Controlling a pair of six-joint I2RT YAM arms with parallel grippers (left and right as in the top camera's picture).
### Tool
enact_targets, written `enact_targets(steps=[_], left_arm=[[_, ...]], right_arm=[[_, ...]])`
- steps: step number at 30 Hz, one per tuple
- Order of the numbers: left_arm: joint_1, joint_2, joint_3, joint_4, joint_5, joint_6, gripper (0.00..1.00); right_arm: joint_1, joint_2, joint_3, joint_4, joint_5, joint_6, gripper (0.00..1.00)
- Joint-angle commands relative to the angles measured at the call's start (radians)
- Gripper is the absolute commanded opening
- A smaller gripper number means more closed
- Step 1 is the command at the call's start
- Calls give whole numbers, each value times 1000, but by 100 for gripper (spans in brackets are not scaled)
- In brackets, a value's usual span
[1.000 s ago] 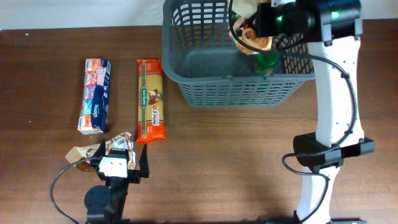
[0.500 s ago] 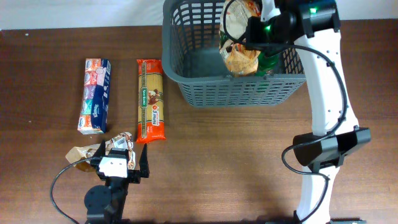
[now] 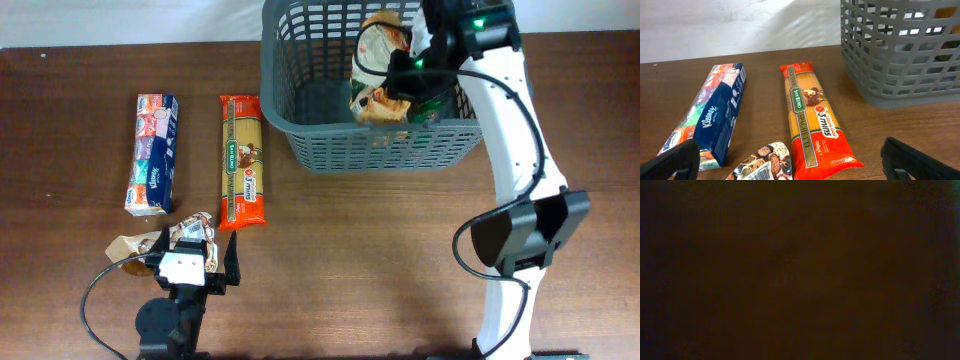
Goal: Pack container
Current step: 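Carry the pouch over the basket and lower it inside, then open the right gripper to release the pouch in the basket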
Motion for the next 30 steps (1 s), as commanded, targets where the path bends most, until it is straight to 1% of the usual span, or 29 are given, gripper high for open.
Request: enact_targets(steps=[1, 13, 16, 19, 23, 30], left_arm=[[6, -8, -5, 2, -3, -6, 99], [6, -8, -5, 2, -3, -6, 99], [6, -8, -5, 2, -3, -6, 99], [6, -8, -5, 2, -3, -6, 99], [6, -8, -5, 2, -3, -6, 99], [6, -8, -5, 2, -3, -6, 99]], right_arm=[[7, -27, -52, 44, -35, -5, 4], [6, -25, -194, 144, -31, -5, 5], [6, -13, -204, 160, -16, -7, 9], [6, 6, -204, 171, -16, -9, 10], [6, 42, -204, 174, -9, -9, 16], [3, 61, -204, 171, 23, -9, 18]])
